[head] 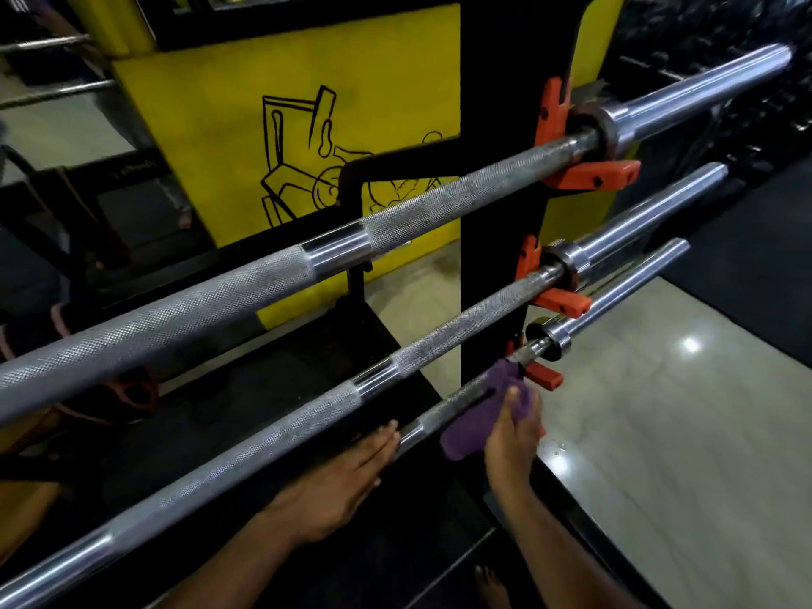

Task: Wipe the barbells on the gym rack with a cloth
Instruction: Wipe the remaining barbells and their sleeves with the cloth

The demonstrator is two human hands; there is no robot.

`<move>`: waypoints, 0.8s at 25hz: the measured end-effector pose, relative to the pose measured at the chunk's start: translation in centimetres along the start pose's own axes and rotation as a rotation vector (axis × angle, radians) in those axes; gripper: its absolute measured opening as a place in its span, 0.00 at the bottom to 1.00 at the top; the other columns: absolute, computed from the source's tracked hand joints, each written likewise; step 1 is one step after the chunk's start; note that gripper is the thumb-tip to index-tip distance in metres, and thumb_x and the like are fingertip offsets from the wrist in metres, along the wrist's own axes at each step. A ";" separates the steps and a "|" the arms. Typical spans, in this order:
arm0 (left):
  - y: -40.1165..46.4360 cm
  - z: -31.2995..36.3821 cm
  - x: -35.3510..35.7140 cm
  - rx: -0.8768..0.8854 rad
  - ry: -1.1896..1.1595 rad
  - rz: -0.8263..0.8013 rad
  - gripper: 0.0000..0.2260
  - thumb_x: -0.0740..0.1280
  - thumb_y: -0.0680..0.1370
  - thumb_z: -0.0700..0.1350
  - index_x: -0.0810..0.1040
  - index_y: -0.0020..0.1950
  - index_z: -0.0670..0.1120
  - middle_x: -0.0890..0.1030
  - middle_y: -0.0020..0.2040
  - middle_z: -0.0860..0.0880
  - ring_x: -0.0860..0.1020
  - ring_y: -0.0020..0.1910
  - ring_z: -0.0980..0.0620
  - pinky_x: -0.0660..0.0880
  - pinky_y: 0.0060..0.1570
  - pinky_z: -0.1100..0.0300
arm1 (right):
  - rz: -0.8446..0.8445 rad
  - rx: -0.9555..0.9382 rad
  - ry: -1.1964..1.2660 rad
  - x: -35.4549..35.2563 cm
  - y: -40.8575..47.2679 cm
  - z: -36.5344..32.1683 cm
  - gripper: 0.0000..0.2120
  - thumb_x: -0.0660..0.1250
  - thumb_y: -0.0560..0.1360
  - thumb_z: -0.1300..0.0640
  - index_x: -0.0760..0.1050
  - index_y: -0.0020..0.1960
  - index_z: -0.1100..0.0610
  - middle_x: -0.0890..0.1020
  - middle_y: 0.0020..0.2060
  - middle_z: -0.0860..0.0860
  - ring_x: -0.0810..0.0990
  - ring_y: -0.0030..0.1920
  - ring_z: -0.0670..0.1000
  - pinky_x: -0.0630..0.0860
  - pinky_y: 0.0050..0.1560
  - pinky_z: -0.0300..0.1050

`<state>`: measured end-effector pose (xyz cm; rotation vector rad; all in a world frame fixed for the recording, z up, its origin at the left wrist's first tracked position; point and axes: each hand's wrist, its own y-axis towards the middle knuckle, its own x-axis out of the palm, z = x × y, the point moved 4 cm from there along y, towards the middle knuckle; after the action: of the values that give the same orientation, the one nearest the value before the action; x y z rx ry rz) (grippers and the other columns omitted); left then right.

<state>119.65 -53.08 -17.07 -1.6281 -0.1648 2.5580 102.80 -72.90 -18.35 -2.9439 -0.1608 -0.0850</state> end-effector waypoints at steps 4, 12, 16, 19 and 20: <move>0.2 -0.2 0.1 -0.010 0.010 0.008 0.27 0.53 0.86 0.48 0.46 0.83 0.50 0.40 0.82 0.57 0.43 0.80 0.59 0.47 0.79 0.60 | 0.191 0.627 0.540 -0.3 1.0 2.9 0.18 0.59 0.82 0.44 0.76 0.64 0.55 0.85 0.51 0.55 0.83 0.51 0.56 0.78 0.45 0.47; 0.2 0.2 -0.1 0.000 0.046 -0.021 0.28 0.54 0.86 0.46 0.45 0.83 0.48 0.39 0.82 0.56 0.40 0.80 0.61 0.43 0.78 0.63 | 0.170 0.596 0.615 3.1 5.1 -0.1 0.11 0.55 0.82 0.50 0.74 0.45 0.50 0.83 0.36 0.48 0.81 0.42 0.50 0.74 0.41 0.44; 0.3 0.1 -0.2 0.018 0.041 -0.014 0.28 0.56 0.85 0.44 0.47 0.82 0.46 0.41 0.82 0.54 0.41 0.80 0.61 0.42 0.77 0.66 | 0.099 0.649 0.744 5.1 1.1 0.9 0.16 0.54 0.82 0.46 0.76 0.45 0.50 0.84 0.30 0.49 0.83 0.38 0.52 0.75 0.41 0.44; 0.2 -0.1 0.2 0.020 0.030 -0.016 0.28 0.56 0.85 0.44 0.47 0.82 0.47 0.41 0.82 0.54 0.42 0.80 0.60 0.44 0.78 0.63 | 0.061 0.669 0.735 6.4 -2.0 2.4 0.17 0.54 0.79 0.48 0.78 0.44 0.54 0.83 0.32 0.54 0.83 0.36 0.55 0.75 0.42 0.45; 0.1 -0.2 0.2 0.019 0.029 -0.015 0.28 0.56 0.85 0.44 0.46 0.82 0.47 0.41 0.82 0.55 0.42 0.80 0.60 0.44 0.78 0.63 | 0.066 0.653 0.698 6.3 -1.8 2.3 0.16 0.54 0.79 0.48 0.78 0.44 0.54 0.83 0.34 0.54 0.82 0.39 0.56 0.76 0.43 0.46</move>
<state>119.75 -53.17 -17.36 -1.6500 -0.1490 2.5161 108.94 -70.10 -19.84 -2.1183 0.0160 -0.8511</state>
